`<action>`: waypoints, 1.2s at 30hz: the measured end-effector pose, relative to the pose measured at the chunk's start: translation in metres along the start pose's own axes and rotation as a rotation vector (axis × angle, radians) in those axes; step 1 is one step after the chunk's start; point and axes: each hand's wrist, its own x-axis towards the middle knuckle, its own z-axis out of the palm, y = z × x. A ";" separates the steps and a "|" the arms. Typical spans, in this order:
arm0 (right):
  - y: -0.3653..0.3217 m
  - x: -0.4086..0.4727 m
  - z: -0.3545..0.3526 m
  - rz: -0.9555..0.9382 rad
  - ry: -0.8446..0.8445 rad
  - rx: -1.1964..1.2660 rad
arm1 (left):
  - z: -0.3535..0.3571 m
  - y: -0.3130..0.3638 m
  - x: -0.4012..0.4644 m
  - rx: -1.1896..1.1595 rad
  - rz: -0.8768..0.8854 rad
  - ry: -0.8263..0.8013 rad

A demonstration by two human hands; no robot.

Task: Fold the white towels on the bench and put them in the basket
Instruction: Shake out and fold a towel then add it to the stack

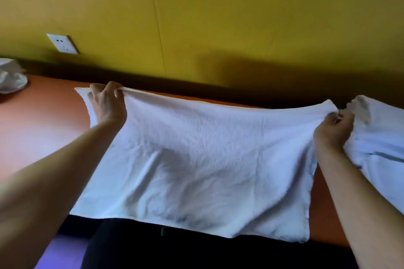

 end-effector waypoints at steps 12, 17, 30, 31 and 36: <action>0.038 0.058 0.076 -0.035 -0.153 -0.243 | 0.098 0.021 0.048 0.075 -0.051 -0.152; 0.046 0.050 0.079 -0.145 -0.214 -0.512 | 0.116 0.003 0.033 0.126 -0.014 -0.361; 0.083 -0.010 0.062 -0.424 -0.764 -0.854 | 0.108 -0.007 -0.162 0.369 0.338 -0.535; 0.078 -0.007 0.063 -0.422 -0.759 -0.837 | 0.107 0.002 -0.171 0.352 0.366 -0.540; 0.081 0.021 0.075 -0.442 -0.799 -0.883 | 0.121 0.063 -0.229 0.219 0.637 -0.559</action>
